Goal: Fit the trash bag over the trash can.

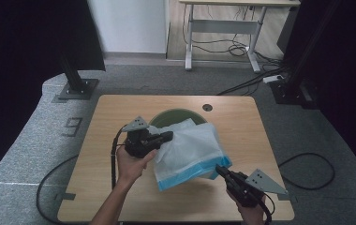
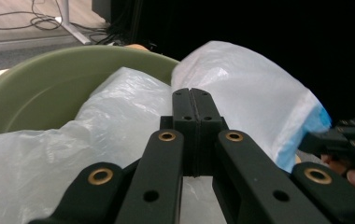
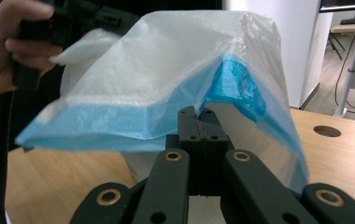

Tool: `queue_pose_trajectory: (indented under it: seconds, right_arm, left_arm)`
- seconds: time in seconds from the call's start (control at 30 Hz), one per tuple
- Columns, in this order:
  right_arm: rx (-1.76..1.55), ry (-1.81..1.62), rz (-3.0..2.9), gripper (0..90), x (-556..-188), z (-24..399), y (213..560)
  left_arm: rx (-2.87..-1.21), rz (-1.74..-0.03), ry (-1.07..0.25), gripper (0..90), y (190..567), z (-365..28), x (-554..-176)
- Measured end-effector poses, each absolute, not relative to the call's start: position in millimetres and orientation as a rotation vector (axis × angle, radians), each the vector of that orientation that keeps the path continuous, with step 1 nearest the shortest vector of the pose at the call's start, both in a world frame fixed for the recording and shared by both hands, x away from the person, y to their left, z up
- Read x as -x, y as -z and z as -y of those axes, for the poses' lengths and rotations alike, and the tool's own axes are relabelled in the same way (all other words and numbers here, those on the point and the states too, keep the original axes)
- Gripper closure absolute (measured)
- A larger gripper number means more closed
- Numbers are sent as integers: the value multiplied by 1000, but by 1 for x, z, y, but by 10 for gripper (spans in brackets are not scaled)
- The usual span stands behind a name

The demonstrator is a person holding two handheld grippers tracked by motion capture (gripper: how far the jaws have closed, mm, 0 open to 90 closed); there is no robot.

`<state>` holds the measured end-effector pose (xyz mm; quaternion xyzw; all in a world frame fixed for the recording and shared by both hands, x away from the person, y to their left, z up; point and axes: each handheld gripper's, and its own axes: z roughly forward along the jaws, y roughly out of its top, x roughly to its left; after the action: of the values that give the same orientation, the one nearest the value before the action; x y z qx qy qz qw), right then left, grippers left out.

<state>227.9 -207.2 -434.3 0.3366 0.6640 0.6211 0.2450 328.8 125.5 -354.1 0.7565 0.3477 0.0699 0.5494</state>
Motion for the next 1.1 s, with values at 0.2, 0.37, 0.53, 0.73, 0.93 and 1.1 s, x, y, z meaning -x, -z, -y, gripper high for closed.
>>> queue_pose_trajectory:
  seconds: [0.2, 0.37, 0.53, 0.73, 0.93, 1.1]
  right_arm:
    - [-882, -1681, -1827, 888, -225, 207, 434]
    - [-863, -1657, -1841, 889, -226, 206, 434]
    - [-924, -1625, -1834, 889, -232, 210, 436]
    - [-939, -1611, -1830, 888, -234, 215, 436]
    - [-940, -1610, -1836, 889, -234, 215, 436]
    - [-941, -1601, -1842, 889, -233, 218, 435]
  left_arm:
    - [-1777, -832, -186, 900, 355, -129, -333]
    - [-1750, -856, -201, 900, 352, -137, -340]
    - [-1727, -881, -222, 900, 350, -150, -345]
    - [-1697, -911, -240, 900, 352, -169, -343]
    - [-1718, -918, -265, 900, 358, -183, -336]
    - [-1716, -941, -271, 900, 363, -198, -332]
